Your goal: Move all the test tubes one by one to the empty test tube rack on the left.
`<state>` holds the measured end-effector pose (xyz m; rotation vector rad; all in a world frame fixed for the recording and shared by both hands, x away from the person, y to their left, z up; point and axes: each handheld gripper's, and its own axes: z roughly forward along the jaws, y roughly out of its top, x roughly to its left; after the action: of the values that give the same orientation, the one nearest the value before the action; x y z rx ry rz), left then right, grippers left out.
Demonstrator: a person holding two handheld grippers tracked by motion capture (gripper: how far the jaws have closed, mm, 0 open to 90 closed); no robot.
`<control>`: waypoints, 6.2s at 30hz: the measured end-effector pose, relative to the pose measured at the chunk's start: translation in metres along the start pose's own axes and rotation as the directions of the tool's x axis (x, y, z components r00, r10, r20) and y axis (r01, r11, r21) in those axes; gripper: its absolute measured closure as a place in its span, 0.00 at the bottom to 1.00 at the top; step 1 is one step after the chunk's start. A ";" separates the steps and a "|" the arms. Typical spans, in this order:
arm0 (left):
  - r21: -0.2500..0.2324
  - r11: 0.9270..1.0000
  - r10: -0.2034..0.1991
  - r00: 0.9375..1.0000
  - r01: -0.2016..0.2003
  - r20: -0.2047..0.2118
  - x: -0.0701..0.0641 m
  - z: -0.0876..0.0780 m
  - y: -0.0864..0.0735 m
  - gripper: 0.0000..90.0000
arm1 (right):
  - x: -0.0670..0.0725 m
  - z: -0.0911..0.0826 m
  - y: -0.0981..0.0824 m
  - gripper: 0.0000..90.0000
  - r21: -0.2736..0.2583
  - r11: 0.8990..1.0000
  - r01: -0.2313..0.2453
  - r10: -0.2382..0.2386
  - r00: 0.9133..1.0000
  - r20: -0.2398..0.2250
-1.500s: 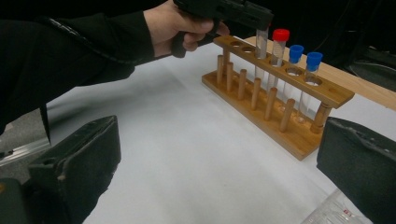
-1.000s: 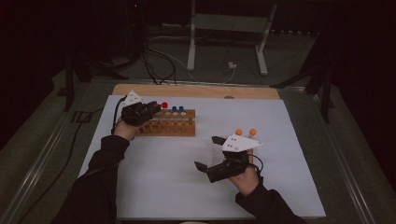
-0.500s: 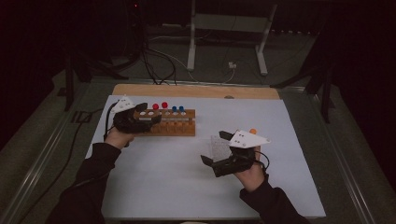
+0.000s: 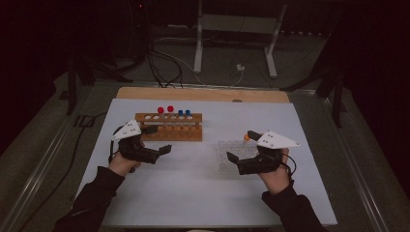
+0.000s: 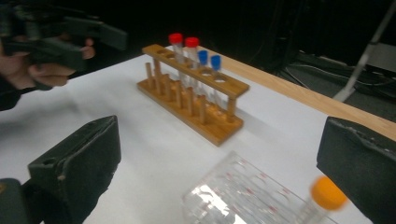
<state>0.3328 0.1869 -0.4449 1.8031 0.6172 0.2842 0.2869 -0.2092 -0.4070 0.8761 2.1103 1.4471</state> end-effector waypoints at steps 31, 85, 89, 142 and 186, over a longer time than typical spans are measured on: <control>0.028 0.999 0.036 0.999 -0.037 0.041 -0.011 0.005 -0.009 0.03 | -0.069 -0.008 -0.050 0.43 0.168 0.969 -0.180 0.124 0.947 0.296; 0.040 0.998 0.048 0.996 -0.051 0.073 -0.016 0.006 -0.006 0.03 | -0.030 -0.027 -0.002 0.83 0.113 0.993 -0.026 0.003 0.980 0.201; 0.048 0.998 0.044 0.995 -0.048 0.085 -0.017 0.007 -0.006 0.03 | -0.020 -0.021 0.000 0.83 0.114 0.993 -0.010 -0.008 0.988 0.154; 0.061 0.986 0.138 0.964 -0.155 0.226 -0.080 0.060 0.045 0.53 | 0.061 0.044 -0.002 0.83 0.172 0.979 0.112 -0.089 0.986 -0.138; 0.034 0.986 0.161 0.982 -0.165 0.097 -0.046 0.034 0.062 0.80 | 0.033 0.023 0.004 0.10 0.098 0.995 0.023 -0.020 0.999 -0.032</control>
<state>0.3282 0.1212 -0.3923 1.8999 0.4129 0.2968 0.2794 -0.1699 -0.4117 0.8692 2.2234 1.3641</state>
